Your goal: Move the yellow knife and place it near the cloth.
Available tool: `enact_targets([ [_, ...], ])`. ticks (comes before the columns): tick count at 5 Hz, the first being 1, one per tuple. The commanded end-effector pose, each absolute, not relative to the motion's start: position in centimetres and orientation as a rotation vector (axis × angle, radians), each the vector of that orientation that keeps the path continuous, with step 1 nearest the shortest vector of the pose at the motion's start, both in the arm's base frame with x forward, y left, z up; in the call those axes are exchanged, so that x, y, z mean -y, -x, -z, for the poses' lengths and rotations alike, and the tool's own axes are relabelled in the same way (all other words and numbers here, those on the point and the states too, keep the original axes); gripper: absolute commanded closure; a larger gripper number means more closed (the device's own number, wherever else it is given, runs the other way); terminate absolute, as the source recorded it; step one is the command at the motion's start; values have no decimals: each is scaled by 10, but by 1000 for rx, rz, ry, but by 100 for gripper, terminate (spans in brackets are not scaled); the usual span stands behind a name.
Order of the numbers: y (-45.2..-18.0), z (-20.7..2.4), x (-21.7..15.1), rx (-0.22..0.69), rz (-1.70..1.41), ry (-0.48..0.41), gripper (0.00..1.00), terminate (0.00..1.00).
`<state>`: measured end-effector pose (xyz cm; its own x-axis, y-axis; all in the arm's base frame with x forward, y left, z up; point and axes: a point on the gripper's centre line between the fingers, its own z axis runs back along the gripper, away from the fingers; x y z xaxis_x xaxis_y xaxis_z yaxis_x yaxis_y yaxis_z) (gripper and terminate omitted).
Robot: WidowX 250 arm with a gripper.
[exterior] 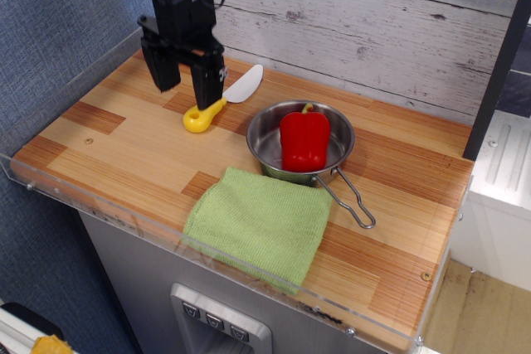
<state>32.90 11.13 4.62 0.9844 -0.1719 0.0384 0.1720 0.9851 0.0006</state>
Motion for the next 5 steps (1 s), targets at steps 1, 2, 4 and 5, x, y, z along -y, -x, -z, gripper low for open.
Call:
enact_targets([
  [1,-340,-37,-97,49,183,9,0,0],
  [2,-344,-32,-84,54,184,13,0,0],
  [4,-347,-18,-73,19,200,-13,0,0],
  [5,-345,-17,-73,19,199,-16,0,0],
])
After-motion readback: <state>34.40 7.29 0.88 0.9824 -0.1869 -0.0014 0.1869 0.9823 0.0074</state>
